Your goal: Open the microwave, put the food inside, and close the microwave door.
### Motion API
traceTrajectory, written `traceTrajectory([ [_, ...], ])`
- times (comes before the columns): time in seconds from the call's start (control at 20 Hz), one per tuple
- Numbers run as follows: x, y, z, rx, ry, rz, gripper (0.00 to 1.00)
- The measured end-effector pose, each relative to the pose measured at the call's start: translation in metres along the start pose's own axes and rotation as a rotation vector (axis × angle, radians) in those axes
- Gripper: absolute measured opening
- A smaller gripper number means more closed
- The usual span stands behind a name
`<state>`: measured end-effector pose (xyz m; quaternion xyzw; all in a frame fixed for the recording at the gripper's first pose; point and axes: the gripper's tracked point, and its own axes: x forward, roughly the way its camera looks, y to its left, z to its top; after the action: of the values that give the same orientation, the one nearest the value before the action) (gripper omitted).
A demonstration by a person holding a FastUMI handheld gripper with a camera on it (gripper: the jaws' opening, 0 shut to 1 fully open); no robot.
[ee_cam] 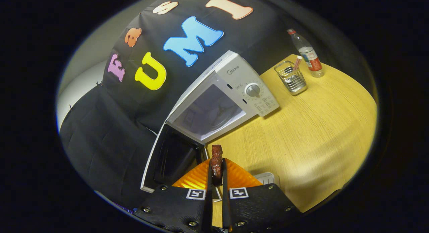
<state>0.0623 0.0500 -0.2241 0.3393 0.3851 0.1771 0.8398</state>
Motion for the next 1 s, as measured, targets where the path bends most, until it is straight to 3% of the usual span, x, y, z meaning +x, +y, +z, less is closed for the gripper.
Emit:
traceTrajectory([
  [0.55,0.081,0.040,0.026,-0.015,-0.020,0.066,0.12],
  [1.0,0.145,0.042,0.033,-0.036,-0.098,0.043,0.11],
])
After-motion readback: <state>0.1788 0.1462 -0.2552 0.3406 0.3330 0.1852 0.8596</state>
